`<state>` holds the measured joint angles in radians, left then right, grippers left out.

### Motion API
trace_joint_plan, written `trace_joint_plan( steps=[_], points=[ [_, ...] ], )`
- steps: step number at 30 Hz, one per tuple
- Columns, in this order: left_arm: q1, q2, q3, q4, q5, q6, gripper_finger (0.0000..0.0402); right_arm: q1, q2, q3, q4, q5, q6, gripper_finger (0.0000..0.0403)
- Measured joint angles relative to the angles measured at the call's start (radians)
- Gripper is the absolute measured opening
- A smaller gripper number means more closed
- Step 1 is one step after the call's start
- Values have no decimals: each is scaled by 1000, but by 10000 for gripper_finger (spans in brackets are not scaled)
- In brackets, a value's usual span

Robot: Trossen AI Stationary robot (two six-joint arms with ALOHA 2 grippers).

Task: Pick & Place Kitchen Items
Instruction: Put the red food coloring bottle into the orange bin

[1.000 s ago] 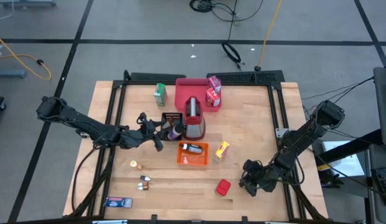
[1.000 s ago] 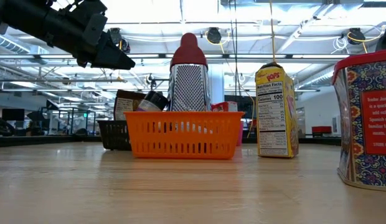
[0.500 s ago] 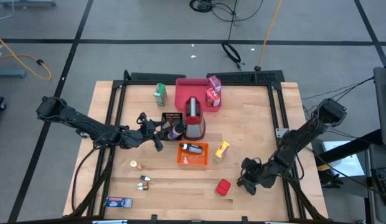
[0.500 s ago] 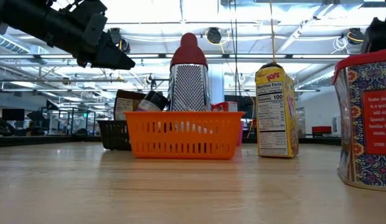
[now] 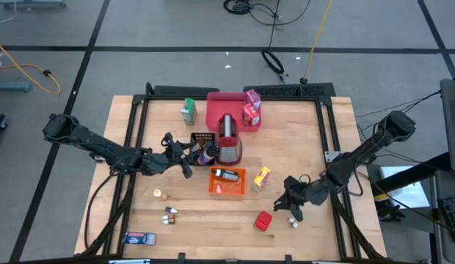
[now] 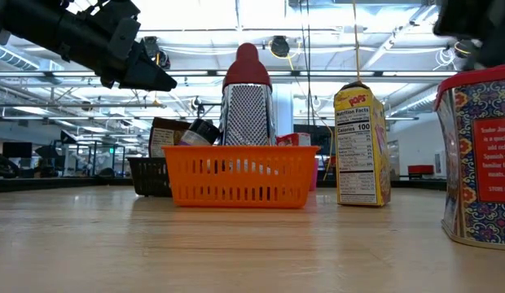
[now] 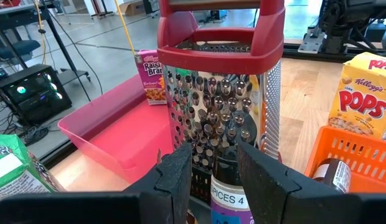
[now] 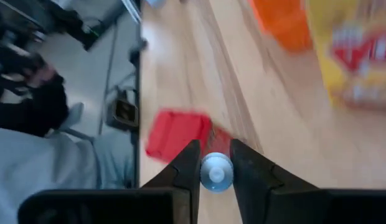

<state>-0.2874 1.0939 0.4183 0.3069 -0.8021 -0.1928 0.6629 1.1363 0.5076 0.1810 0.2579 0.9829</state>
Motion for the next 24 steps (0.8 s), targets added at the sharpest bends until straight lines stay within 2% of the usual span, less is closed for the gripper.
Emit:
trace_joint_plan(
  steps=[7,11,18,24],
  points=[
    [0,0,0,0,0,-1,131,-98,-66,0,159,1,-229,57],
    [0,0,0,0,0,-1,132,-154,-64,0,213,2,-292,57],
    [0,0,0,1,0,-1,131,-249,-23,19,272,-1,-394,57],
    [0,0,0,1,0,-2,132,-305,72,94,270,-1,-475,57]
  ],
)
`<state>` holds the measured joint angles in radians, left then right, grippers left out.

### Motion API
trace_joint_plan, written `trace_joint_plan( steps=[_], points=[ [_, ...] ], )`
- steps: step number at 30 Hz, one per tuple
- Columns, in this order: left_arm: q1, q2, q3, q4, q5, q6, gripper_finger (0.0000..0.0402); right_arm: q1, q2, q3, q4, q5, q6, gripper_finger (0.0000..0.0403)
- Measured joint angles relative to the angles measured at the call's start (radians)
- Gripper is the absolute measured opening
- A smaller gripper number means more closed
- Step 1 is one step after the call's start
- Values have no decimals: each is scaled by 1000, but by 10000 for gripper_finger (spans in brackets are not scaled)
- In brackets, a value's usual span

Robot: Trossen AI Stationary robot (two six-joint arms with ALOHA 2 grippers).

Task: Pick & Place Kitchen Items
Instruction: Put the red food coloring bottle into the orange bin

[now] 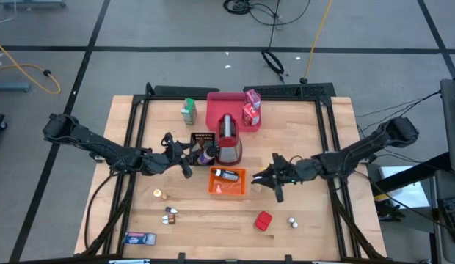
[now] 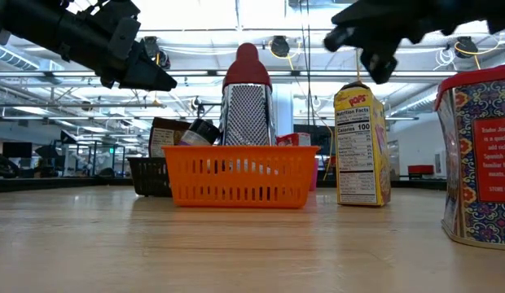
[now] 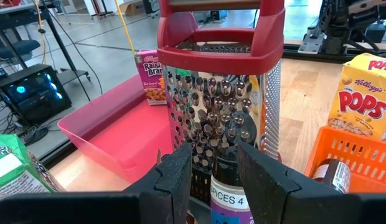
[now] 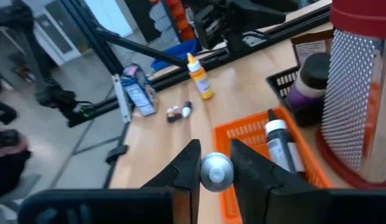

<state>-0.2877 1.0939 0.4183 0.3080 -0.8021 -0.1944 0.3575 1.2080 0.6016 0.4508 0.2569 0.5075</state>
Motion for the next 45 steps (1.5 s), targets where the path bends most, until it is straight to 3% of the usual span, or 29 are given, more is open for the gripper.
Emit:
trace_joint_plan(
  steps=[4,12,16,28,45],
  points=[
    [0,0,0,0,0,0,132,-30,86,63,-29,-3,-26,57],
    [2,0,0,-1,0,3,131,-76,274,192,-59,-114,-73,57],
    [3,0,0,-4,0,4,131,-77,340,275,-156,-131,-138,57],
    [6,0,0,-20,0,1,131,-85,452,391,-275,-132,-195,57],
    [8,0,0,-20,0,-3,131,-110,501,393,-299,-131,-207,71]
  ],
)
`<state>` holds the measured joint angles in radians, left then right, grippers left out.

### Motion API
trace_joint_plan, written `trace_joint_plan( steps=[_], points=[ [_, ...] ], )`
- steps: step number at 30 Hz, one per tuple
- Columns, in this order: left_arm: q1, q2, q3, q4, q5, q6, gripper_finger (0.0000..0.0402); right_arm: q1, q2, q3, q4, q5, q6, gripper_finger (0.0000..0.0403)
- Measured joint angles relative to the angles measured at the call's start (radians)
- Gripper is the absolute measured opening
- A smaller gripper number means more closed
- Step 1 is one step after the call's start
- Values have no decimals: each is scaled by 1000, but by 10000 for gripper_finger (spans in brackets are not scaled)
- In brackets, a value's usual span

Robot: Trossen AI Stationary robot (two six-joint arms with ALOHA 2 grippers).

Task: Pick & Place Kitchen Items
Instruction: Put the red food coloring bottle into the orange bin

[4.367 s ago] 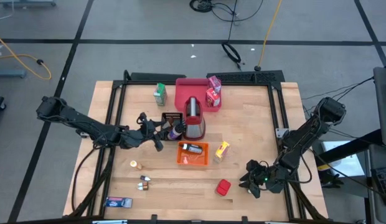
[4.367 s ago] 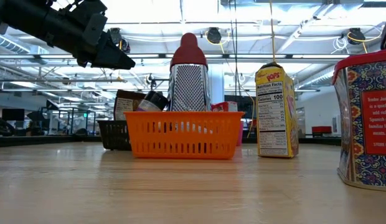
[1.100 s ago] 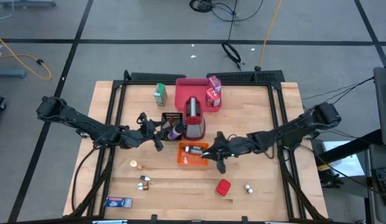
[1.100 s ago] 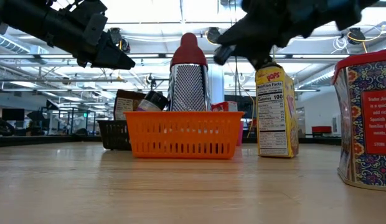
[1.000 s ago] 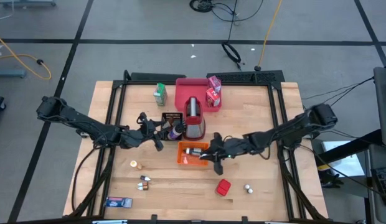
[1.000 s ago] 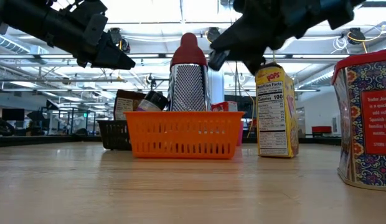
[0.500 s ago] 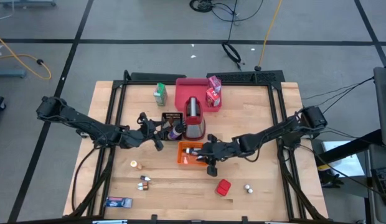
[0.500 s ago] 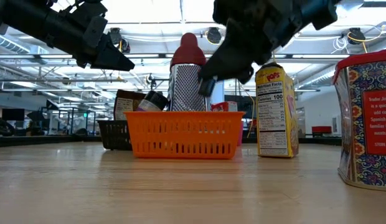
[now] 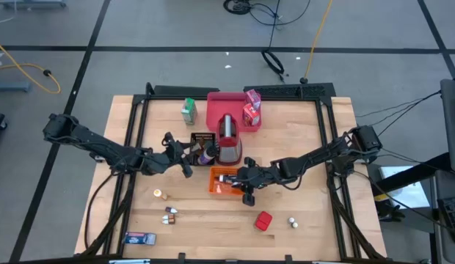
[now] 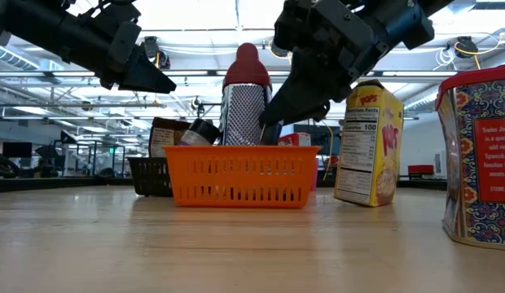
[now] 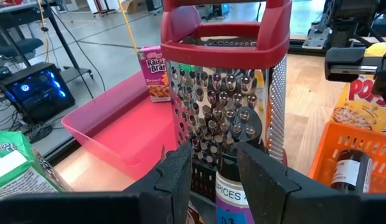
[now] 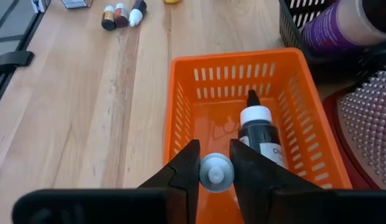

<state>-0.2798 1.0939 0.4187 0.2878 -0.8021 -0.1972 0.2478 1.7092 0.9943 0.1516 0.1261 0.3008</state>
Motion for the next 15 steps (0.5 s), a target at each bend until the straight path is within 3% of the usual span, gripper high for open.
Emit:
trace_joint_plan(
  steps=[15],
  points=[
    [0,0,0,0,0,-3,131,0,0,0,35,2,-13,88]
  ],
)
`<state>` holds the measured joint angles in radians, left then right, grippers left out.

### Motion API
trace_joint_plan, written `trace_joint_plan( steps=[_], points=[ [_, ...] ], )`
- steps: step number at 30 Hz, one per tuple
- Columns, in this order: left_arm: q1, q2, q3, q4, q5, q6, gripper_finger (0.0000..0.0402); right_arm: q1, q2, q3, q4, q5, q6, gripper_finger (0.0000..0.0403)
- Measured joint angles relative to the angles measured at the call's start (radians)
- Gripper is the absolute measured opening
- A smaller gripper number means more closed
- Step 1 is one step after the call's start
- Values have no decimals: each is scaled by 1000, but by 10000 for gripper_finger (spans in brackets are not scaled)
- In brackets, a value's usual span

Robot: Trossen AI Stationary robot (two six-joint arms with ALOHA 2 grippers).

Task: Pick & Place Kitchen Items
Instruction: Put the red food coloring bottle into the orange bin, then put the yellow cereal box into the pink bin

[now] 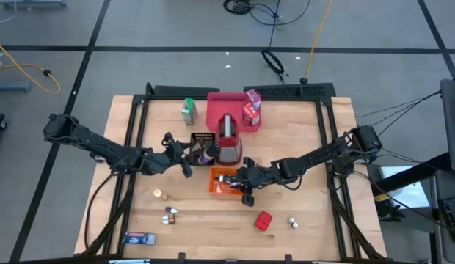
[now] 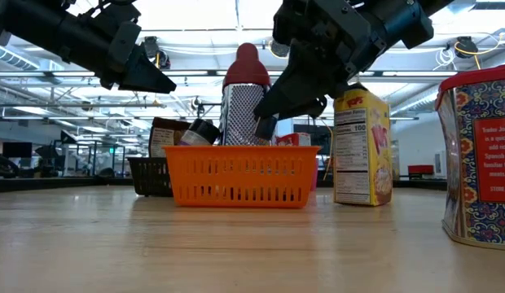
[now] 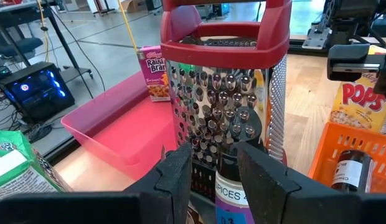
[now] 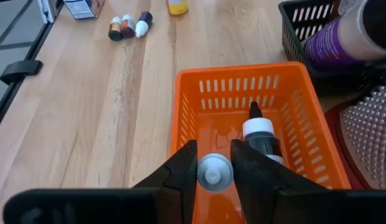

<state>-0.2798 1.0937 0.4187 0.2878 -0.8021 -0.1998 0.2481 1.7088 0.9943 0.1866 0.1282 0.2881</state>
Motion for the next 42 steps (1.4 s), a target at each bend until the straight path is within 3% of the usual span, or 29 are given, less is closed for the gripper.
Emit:
trace_joint_plan(
  steps=[10,24,33,42],
  points=[
    [0,0,0,0,0,1,131,0,0,0,9,4,-50,93],
    [0,0,0,-6,0,3,131,-6,-7,-1,36,28,-139,160],
    [0,0,0,-7,0,2,131,10,-103,-1,11,26,-170,156],
    [0,0,0,-8,0,2,131,135,-245,-1,-159,27,-159,155]
  ],
)
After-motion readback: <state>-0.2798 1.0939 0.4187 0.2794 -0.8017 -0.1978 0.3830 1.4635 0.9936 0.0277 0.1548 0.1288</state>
